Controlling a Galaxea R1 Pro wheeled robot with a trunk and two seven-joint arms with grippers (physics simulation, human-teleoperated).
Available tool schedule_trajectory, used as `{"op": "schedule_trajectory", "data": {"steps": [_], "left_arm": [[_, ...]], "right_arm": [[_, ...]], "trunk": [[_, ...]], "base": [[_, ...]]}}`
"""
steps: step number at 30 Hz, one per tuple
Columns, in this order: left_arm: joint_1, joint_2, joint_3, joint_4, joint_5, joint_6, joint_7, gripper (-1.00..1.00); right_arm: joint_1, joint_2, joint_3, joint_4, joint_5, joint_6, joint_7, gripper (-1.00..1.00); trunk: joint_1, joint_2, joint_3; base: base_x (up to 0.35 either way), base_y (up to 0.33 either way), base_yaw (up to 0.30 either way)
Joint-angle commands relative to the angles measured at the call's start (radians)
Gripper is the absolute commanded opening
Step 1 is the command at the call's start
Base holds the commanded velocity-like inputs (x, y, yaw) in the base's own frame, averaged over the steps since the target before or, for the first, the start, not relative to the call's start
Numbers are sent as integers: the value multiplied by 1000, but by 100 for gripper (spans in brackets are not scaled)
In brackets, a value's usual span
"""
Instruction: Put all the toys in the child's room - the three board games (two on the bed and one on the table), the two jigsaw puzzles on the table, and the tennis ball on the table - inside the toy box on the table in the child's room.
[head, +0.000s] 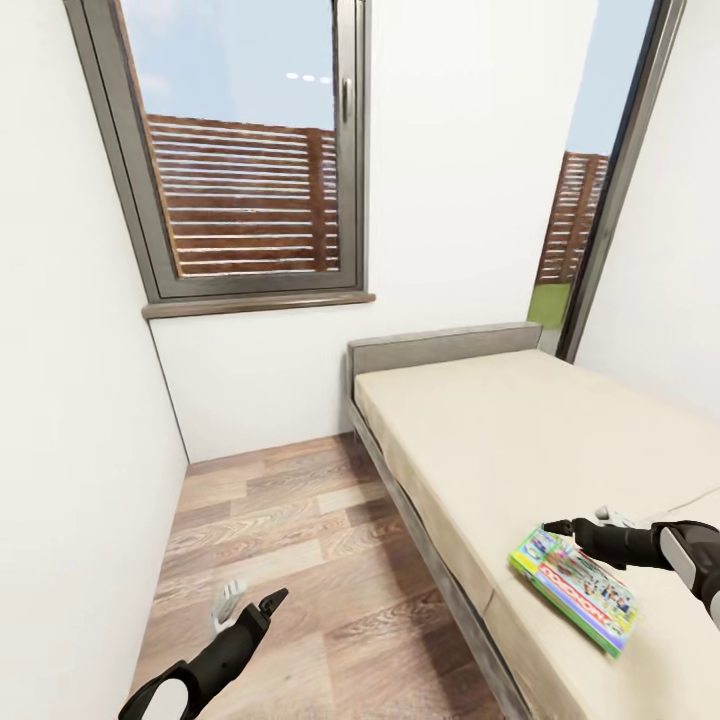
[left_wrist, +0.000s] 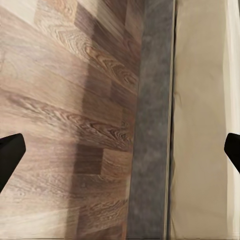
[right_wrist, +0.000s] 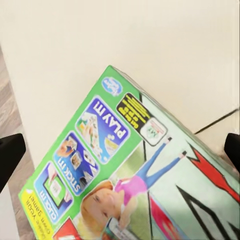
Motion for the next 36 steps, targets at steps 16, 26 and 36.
{"op": "schedule_trajectory", "data": {"steps": [16,26,36], "left_arm": [[-1,-1,4,0,4,9,0,100],[-1,-1,4,2,4,9,0,100],[-1,-2,4,2,4,9,0,100]], "right_arm": [[0,-1,-3,0,-5,7,-1,100],[0,0,-3,0,-5,6,-1,100],[0,3,-3,0,-5,6,-2,100]], "trunk": [[0,0,-1],[0,0,-1],[0,0,-1]], "base": [[-240,-94,2],[-61,-11,3],[-10,-2,119]]}}
